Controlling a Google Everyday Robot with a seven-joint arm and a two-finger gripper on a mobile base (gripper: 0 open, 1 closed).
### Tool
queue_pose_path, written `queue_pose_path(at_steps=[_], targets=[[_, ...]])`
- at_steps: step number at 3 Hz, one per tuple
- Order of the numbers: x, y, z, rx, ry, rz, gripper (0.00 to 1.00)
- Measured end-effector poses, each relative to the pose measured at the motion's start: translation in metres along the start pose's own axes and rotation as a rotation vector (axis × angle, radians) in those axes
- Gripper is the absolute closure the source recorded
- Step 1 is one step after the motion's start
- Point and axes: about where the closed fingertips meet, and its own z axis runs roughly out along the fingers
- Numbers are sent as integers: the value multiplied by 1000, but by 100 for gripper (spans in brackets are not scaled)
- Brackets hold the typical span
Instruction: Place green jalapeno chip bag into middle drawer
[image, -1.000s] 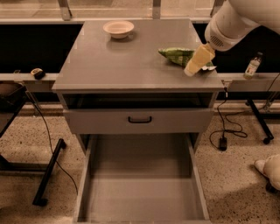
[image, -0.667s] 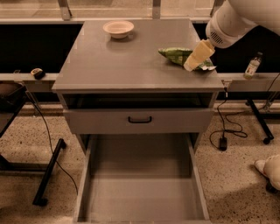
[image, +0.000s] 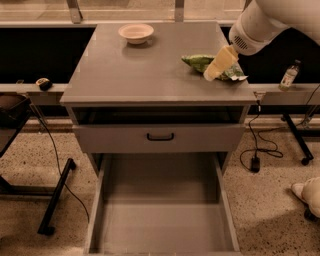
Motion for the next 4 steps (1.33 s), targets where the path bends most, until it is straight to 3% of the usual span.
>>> queue_pose_path(at_steps=[1,2,4], targets=[[-7,7,30,-18,6,66,0],[-11,11,56,13,-16,157,18],[1,15,102,44,-54,239,65]])
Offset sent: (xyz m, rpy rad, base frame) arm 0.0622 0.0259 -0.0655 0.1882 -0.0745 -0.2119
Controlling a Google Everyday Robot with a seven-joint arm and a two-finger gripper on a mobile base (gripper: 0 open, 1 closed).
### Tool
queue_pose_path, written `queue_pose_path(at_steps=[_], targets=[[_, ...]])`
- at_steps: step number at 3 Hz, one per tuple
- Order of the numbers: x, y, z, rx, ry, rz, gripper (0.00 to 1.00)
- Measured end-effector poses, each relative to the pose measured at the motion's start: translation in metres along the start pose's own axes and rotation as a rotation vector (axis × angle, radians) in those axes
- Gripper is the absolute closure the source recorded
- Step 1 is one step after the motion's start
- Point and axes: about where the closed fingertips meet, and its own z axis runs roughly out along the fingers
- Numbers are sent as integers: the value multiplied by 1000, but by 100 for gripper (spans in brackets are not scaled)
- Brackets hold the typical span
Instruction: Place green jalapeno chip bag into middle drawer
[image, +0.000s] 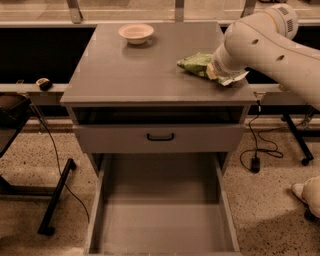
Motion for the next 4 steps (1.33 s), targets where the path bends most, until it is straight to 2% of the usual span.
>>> queue_pose_path(at_steps=[1,2,3,4], targets=[[0,-7,-3,-10,15,-48,88],[-3,-12,-28,-62,-28,-44,100],[-7,-13,-73,-141,-133,-22,100],[-12,12,-154,-222,-326,-14,100]])
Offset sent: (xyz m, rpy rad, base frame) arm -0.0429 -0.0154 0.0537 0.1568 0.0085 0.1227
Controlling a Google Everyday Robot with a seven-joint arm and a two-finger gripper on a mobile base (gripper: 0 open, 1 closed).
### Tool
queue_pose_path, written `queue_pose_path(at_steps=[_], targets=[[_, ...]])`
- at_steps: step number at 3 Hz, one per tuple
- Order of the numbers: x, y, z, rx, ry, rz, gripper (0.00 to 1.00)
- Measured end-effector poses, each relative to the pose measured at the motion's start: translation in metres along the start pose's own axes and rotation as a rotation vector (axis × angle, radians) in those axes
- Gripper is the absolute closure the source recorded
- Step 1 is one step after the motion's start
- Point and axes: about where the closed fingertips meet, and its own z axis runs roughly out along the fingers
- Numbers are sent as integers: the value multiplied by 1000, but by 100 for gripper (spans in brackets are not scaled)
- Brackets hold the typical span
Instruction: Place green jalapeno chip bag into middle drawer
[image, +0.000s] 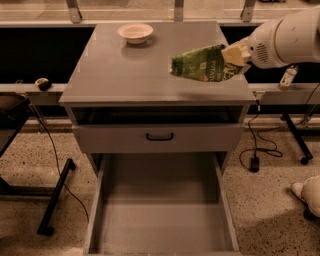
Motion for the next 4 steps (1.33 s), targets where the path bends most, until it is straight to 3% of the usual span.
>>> queue_pose_path(at_steps=[1,2,3,4], targets=[[2,50,-31,-6,-51,-115,100],[14,57,-31,-12,-40,-142,100],[55,75,-20,-26,-49,-78,100],[157,104,-8,-59,32,6,100]])
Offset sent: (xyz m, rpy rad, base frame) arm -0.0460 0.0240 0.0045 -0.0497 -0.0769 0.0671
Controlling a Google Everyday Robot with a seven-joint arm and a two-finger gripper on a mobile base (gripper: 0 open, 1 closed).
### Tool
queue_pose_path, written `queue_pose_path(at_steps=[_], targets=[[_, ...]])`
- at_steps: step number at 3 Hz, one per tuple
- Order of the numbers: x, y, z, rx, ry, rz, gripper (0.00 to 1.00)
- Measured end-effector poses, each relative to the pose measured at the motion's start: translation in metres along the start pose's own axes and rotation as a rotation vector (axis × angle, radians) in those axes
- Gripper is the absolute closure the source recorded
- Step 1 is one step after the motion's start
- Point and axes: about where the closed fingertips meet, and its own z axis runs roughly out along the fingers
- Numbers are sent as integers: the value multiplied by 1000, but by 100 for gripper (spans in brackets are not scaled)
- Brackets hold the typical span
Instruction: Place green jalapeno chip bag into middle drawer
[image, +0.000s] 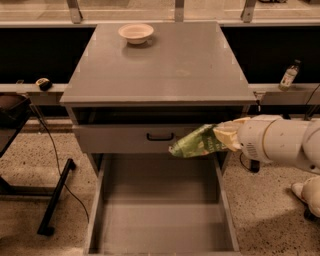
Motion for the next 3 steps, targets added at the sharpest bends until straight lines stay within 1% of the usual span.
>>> queue_pose_path(at_steps=[1,2,3], targets=[[-2,0,0,1,-2,-2,100],[34,20,31,-89,62,61,100],[99,61,76,-165,201,113,100]])
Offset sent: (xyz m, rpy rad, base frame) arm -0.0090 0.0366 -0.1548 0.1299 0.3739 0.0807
